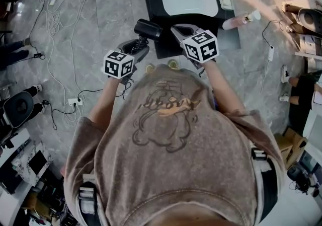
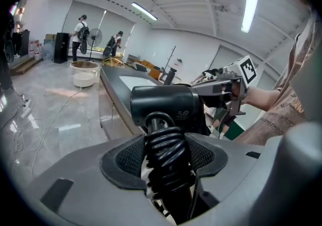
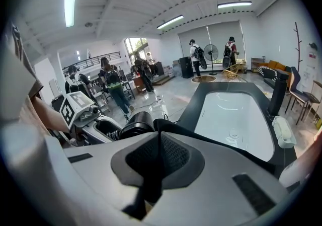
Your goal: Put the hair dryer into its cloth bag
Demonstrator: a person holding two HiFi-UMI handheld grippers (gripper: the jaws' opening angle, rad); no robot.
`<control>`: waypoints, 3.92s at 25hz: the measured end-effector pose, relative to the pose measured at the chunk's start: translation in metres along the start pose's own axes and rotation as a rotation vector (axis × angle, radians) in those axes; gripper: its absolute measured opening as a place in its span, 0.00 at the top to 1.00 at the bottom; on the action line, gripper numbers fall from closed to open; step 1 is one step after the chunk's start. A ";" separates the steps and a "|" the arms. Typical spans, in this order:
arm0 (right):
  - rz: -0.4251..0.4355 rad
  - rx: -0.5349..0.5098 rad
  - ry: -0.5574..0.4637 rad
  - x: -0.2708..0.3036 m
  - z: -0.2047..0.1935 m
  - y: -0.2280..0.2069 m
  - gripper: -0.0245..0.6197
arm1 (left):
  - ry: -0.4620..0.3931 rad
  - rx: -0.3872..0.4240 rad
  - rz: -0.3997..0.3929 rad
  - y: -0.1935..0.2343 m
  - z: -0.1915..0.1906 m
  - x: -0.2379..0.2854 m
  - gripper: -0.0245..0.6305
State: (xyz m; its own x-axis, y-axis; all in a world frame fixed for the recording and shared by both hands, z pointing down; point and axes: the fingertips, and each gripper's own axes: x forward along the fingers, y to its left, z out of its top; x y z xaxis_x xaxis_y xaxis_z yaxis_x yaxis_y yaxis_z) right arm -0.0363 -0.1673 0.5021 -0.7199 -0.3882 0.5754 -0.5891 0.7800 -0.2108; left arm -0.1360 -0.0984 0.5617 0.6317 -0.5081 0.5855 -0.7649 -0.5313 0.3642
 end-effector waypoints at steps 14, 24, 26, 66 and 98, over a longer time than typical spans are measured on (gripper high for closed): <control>0.038 -0.013 0.007 -0.002 -0.005 0.011 0.94 | 0.152 0.120 -0.107 -0.006 -0.007 0.024 0.57; 0.055 -0.012 -0.003 -0.008 -0.003 0.013 0.94 | 0.249 0.244 -0.166 -0.012 -0.002 0.040 0.57; 0.071 -0.015 -0.001 -0.008 -0.003 0.017 0.94 | 0.280 0.285 -0.184 -0.014 -0.002 0.044 0.57; 0.026 0.077 -0.010 -0.032 -0.036 -0.007 0.94 | 0.328 0.529 -0.340 -0.071 0.018 0.153 0.57; 0.026 0.099 -0.016 -0.028 -0.040 -0.007 0.94 | 0.184 0.465 -0.242 -0.047 0.027 0.100 0.56</control>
State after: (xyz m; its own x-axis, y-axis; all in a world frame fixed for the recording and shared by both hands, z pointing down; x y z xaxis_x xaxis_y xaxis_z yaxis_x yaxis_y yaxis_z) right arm 0.0025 -0.1420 0.5190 -0.7409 -0.3766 0.5561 -0.6027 0.7382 -0.3030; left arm -0.0336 -0.1427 0.5835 0.7184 -0.2295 0.6567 -0.4380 -0.8826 0.1707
